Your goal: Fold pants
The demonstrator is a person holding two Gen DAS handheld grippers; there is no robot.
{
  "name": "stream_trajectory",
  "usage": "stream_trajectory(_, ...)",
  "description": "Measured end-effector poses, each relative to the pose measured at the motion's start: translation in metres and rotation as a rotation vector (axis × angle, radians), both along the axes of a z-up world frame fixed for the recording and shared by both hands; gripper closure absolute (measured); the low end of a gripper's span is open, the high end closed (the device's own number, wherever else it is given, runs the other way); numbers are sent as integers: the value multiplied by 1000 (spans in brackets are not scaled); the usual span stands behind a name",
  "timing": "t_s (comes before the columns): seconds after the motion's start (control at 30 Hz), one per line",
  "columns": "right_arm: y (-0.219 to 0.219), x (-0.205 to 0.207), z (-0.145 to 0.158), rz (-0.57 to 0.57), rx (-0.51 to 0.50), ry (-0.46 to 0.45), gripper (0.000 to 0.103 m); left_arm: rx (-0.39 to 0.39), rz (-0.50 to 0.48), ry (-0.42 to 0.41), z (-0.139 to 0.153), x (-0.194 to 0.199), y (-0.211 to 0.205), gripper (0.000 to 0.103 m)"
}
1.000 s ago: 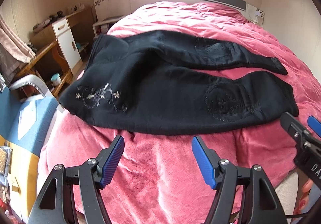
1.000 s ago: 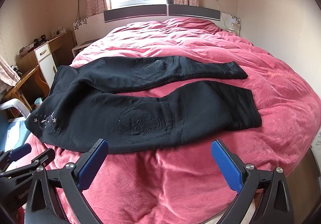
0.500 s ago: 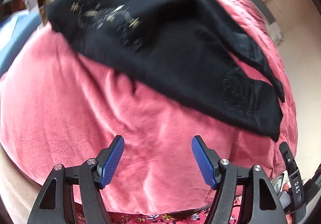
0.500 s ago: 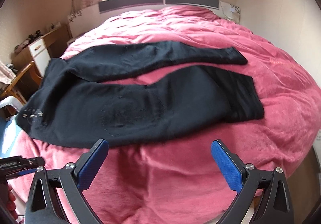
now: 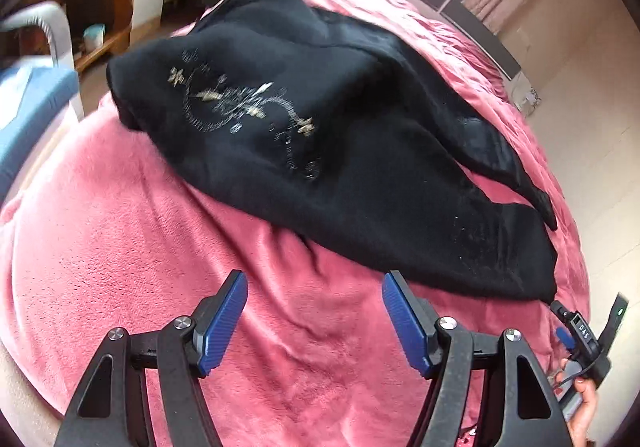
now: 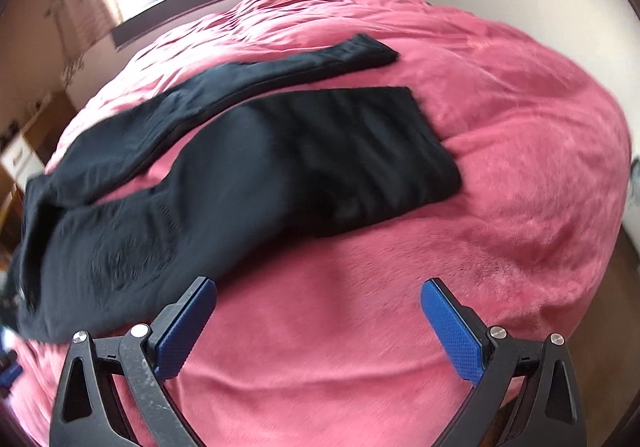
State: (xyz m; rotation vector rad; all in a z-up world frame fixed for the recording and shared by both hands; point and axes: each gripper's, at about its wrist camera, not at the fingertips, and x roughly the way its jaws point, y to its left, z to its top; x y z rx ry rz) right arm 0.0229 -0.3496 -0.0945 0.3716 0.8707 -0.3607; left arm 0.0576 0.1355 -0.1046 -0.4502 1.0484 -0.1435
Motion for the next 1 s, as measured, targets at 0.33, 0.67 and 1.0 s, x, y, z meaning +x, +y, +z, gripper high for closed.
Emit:
stream_trajectory(0.33, -45, 9, -12, -73, 68, -31, 7, -57, 18, 103, -25, 4, 18, 36)
stream_trajectory(0.67, -58, 20, -24, -75, 249, -120, 10, -208, 100, -13, -18, 6, 46, 34)
stream_trajectory(1.0, -95, -2, -29, -121, 488, -184, 10, -176, 206, -152, -11, 22, 73, 17)
